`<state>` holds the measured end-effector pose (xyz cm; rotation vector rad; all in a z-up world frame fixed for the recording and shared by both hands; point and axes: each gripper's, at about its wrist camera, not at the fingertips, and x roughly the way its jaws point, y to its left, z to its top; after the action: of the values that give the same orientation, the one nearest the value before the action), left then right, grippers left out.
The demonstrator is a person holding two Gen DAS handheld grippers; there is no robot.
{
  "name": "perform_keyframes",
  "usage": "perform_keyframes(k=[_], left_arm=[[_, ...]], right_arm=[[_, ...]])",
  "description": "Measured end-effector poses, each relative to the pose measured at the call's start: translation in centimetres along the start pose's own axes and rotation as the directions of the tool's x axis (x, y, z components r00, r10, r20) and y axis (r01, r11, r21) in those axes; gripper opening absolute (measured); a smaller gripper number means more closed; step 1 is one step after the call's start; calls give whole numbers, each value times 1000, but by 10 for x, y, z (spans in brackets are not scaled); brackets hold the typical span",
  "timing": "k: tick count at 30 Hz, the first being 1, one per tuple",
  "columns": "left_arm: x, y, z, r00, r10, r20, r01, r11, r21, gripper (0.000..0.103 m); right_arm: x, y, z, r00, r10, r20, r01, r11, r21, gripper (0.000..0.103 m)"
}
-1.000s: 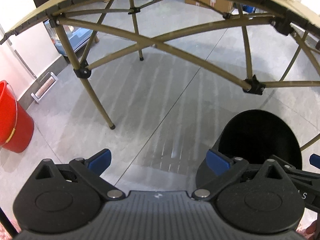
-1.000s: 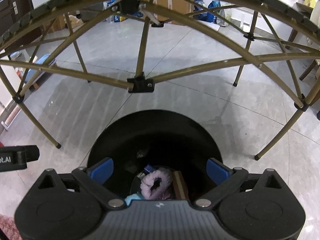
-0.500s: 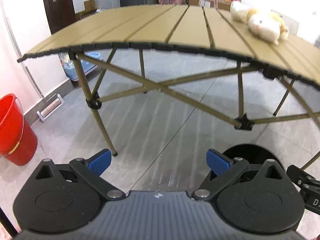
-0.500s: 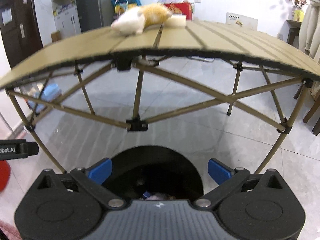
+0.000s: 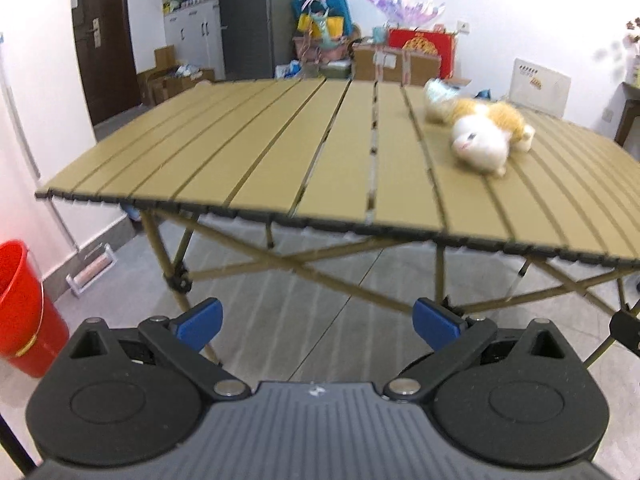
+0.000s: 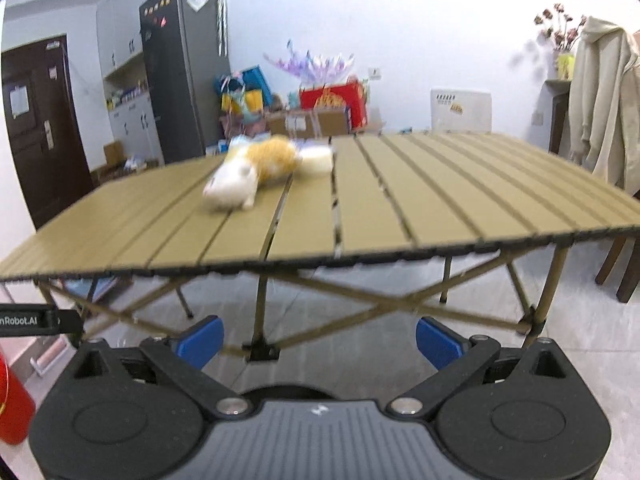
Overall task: Collect trash
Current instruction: 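Raise both tools back up toward the items on the table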
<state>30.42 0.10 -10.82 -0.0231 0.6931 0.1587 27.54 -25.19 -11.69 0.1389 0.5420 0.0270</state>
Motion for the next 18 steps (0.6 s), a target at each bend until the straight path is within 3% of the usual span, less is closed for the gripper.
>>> perform_keyframes(k=[10,18], left_arm=[[-5,-45,45,996,-46,71,43,998,43,103],[21,-85,81,995,-65,74,60,996,70,103]], right_arm=[[-1,-28,43,995,0,100,-4,999,34,103],[19,-47,76,988,-8,152,0,999,51,103]])
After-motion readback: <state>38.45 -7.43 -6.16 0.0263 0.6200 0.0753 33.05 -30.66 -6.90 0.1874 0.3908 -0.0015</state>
